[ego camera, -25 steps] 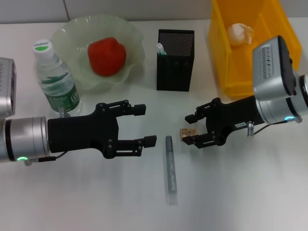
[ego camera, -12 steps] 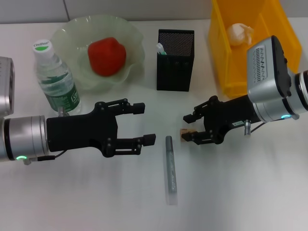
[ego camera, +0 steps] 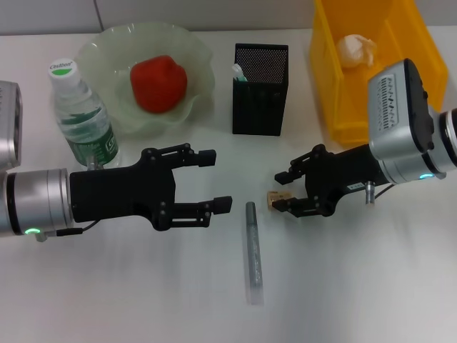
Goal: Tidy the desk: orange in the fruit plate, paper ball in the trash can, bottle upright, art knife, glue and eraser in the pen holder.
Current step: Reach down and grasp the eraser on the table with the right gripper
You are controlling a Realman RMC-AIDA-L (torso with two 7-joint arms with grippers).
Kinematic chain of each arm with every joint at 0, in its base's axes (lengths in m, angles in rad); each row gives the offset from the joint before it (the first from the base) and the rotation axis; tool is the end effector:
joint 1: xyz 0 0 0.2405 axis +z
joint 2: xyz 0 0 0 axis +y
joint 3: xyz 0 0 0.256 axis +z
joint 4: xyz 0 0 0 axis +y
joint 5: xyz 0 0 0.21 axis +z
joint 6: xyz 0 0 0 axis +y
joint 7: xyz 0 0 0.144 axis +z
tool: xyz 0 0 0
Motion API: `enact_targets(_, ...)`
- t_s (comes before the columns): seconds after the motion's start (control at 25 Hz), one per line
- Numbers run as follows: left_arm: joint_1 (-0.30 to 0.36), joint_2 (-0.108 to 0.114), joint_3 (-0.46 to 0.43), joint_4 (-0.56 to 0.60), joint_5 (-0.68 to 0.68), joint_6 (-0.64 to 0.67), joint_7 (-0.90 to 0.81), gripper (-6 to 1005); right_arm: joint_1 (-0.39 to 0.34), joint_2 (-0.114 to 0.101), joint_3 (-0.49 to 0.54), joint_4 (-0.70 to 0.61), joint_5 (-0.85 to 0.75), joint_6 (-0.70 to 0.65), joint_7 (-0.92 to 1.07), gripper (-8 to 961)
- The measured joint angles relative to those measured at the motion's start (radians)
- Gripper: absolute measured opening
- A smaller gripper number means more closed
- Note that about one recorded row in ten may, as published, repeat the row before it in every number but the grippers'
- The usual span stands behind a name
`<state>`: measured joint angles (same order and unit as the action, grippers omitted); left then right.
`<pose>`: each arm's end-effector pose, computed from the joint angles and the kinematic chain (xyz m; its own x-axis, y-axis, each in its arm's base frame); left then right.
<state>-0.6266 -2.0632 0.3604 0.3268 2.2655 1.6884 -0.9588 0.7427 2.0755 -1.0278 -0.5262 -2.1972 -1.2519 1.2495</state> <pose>-0.2554 0.3010 -0.0354 0.7938 0.1681 0.5844 0.2546 -0.9646 -0.0683 0.2376 0.3642 -0.0659 0.9971 -0.0702 -0.0308 -0.0739 -0.9870 -0.1425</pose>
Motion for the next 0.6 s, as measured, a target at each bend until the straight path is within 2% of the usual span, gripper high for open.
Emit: enact_targets(0.6,0.006,-0.003,0.003,0.000,-0.002,-0.005,0.000,814,-0.002,0.000,0.000,0.000,-0.010,0.002,-0.007,411)
